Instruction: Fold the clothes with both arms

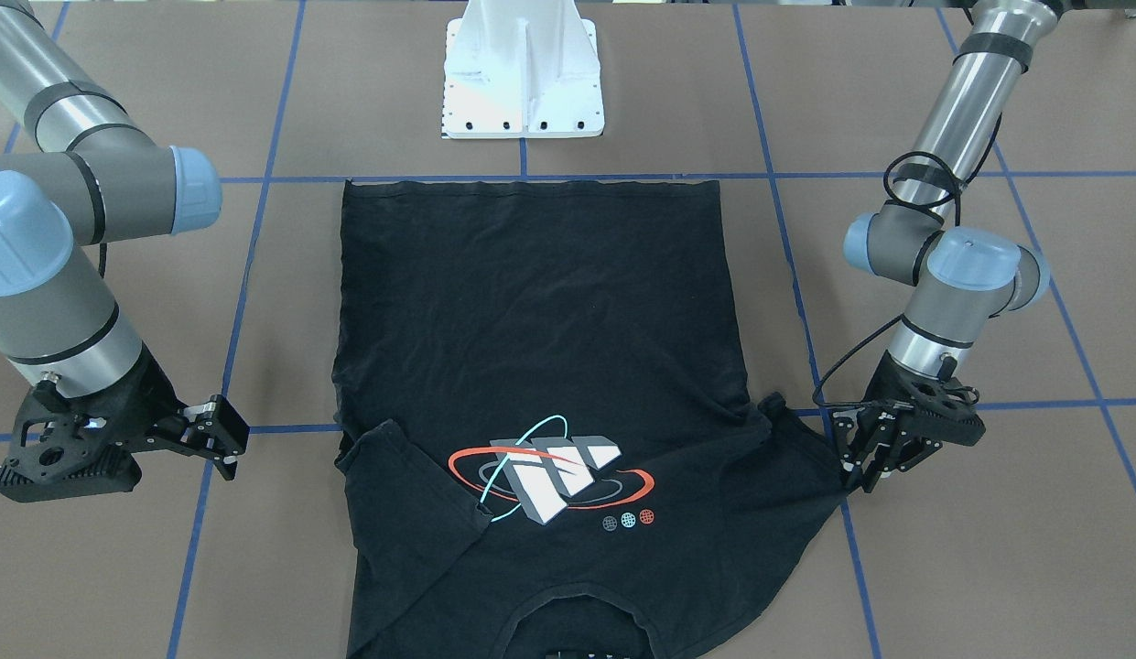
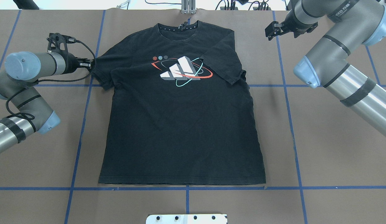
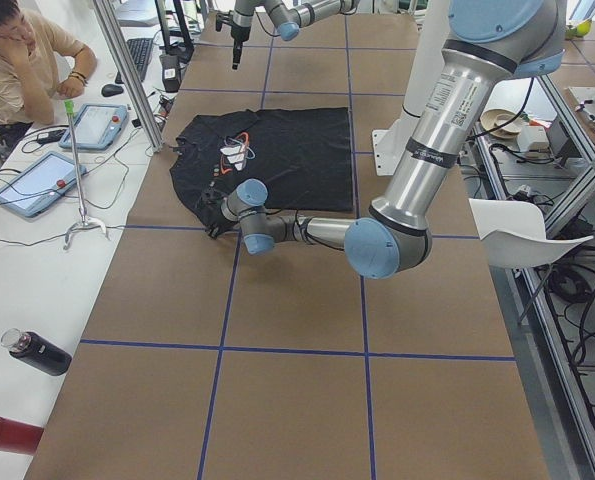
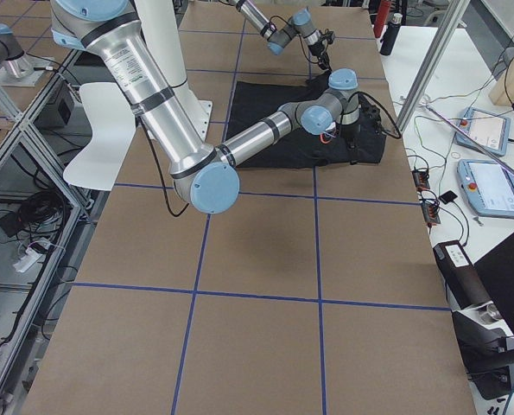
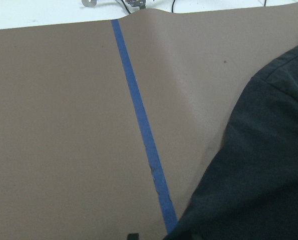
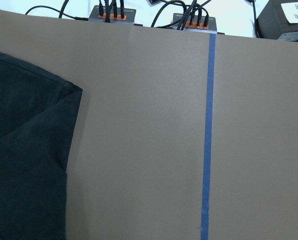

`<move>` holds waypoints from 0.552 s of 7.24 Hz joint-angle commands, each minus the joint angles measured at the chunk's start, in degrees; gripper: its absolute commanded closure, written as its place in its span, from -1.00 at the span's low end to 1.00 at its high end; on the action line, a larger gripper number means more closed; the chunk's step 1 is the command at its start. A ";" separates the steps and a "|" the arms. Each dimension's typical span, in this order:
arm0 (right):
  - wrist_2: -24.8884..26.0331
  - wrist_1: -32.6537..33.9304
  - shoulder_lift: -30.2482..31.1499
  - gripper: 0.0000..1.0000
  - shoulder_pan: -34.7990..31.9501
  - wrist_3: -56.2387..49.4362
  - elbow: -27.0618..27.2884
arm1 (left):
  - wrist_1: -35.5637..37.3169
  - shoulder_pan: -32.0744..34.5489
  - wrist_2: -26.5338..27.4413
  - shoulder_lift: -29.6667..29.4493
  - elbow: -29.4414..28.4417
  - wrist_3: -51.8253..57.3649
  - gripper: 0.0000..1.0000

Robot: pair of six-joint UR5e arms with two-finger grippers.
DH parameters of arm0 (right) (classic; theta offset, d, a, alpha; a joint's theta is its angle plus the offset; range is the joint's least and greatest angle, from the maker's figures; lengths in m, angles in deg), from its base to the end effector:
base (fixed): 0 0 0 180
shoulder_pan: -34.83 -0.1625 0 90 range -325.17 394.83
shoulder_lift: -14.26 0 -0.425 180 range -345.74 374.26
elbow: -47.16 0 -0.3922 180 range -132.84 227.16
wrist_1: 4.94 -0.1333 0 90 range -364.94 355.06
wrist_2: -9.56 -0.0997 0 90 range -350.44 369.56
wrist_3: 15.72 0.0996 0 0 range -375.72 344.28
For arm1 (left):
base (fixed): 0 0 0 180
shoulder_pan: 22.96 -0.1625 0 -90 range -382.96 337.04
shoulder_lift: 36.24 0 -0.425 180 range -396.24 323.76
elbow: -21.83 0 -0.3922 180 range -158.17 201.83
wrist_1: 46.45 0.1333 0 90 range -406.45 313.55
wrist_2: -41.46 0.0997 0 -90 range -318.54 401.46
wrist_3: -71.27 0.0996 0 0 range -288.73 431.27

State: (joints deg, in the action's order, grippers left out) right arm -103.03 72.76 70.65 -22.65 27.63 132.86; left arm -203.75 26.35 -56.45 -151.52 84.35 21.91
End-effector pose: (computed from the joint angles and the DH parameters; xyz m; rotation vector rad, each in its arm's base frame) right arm -0.3031 -0.6522 0.3270 0.3333 -0.7370 0.0355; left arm 0.3689 -0.6124 0.5130 0.7147 0.8892 -0.0561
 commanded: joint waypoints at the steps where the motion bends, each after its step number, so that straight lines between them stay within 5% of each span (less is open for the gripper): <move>1: 0.00 0.00 0.03 -1.00 0.00 0.07 0.08 | -0.03 0.00 -0.17 0.05 0.23 0.05 1.00; 4: 0.09 0.00 -0.15 -1.00 0.00 0.07 -0.01 | 4.68 0.78 -2.79 -0.65 4.00 0.75 1.00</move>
State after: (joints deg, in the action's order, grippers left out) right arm -102.95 72.76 70.60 -22.65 27.68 132.86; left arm -202.17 26.53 -57.65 -151.64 86.71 22.56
